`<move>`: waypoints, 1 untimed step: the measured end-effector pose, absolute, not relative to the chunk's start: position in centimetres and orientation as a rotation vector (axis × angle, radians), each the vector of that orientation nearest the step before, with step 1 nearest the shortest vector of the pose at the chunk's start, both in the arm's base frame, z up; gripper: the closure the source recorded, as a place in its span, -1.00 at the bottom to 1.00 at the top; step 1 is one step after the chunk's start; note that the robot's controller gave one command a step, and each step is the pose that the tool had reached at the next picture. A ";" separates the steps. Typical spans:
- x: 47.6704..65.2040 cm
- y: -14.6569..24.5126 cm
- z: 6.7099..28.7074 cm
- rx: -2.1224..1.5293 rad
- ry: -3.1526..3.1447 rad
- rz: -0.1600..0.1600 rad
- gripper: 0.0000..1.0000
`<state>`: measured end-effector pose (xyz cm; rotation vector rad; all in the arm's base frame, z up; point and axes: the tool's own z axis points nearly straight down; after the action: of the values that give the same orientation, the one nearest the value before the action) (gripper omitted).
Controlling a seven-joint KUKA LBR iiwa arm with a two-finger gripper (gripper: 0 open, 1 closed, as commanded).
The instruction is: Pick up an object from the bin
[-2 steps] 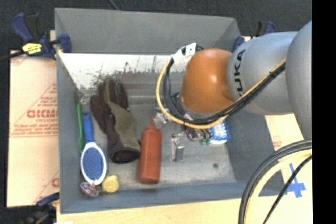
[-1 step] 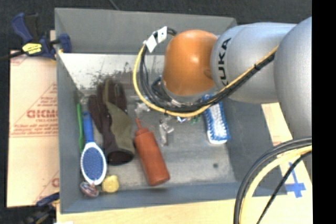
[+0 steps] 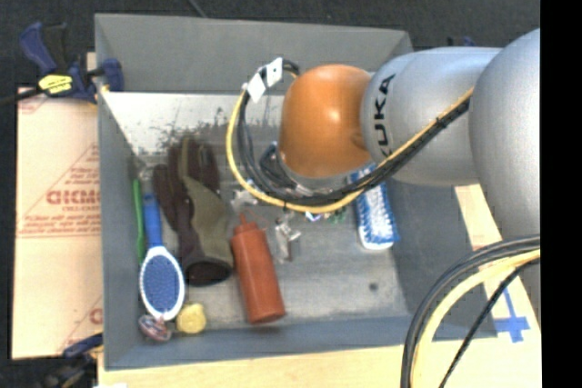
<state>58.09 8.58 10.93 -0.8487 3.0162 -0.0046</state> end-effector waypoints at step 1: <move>57.7 9.5 8.2 -1.289 2.851 -0.008 -1.00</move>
Offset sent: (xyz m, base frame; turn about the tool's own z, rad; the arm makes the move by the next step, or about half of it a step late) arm -0.0099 0.0293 -0.0393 -0.4344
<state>57.70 9.54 8.16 -1.2886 2.8514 -0.0078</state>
